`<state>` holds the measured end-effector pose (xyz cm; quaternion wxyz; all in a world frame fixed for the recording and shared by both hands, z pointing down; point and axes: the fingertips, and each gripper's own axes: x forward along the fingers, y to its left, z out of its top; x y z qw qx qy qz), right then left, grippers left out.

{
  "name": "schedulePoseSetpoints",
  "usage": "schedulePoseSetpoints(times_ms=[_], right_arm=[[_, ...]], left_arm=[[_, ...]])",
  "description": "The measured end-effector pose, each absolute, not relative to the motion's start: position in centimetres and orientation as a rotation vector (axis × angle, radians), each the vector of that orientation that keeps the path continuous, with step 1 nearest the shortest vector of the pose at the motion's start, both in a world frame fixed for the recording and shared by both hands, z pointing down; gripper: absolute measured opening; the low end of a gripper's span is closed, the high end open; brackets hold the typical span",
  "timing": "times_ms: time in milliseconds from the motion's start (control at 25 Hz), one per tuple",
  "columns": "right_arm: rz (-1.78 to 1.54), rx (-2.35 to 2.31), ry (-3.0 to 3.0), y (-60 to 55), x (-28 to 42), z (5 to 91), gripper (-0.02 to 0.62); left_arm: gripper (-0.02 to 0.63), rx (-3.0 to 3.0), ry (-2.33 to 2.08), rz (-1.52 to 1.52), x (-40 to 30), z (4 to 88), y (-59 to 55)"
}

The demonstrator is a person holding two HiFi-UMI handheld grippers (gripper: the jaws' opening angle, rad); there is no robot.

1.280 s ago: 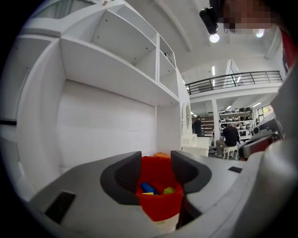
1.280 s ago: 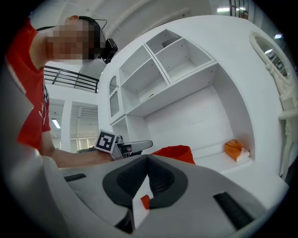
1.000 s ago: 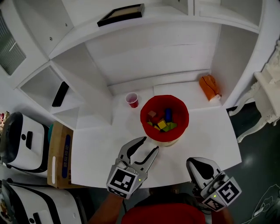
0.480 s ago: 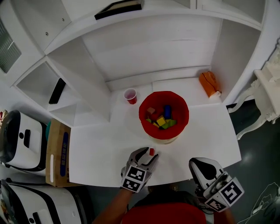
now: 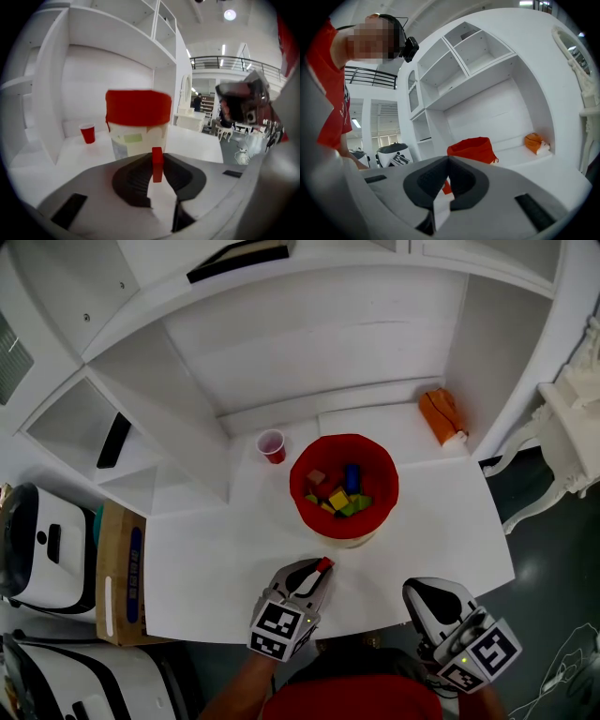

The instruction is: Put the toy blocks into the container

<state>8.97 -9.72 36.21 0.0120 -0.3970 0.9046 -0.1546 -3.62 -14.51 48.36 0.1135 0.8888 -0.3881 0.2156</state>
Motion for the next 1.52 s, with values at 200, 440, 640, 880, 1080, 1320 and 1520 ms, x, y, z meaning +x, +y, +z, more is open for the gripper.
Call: schedulePoseSetpoints(times_ms=[200,440,640,880,1080,1320,1520], right_arm=[[-0.473,-1.216,2.809,-10.1,8.6,35.9,0.011],[-0.442,-1.199,2.795,-9.9,8.2,35.1,0.011],[-0.431,-1.227,2.772,-9.6,9.2,34.6,0.011],[-0.413,-1.227,2.754,-9.8,9.3,33.7,0.011],[-0.357,-1.176,2.755,-10.2,7.6,32.0,0.011],[-0.222,-1.159,2.803,-10.0,5.2,30.4,0.009],[-0.150,-1.118,2.845,-9.4,3.4,30.0,0.008]], left_arm=[[0.097,2.781,-1.202,0.283,-2.9,35.6,-15.2],[0.097,2.860,-1.283,0.201,-2.2,29.7,-21.1],[0.098,2.824,-1.305,0.281,-1.5,31.5,-24.3],[0.119,2.860,-1.248,0.120,-1.2,30.3,-21.6],[0.020,2.933,-1.199,0.002,-0.9,29.1,-16.2],[0.020,2.953,-1.077,0.104,0.2,31.3,-10.2],[0.020,2.900,-1.087,0.106,-0.6,32.1,-8.9]])
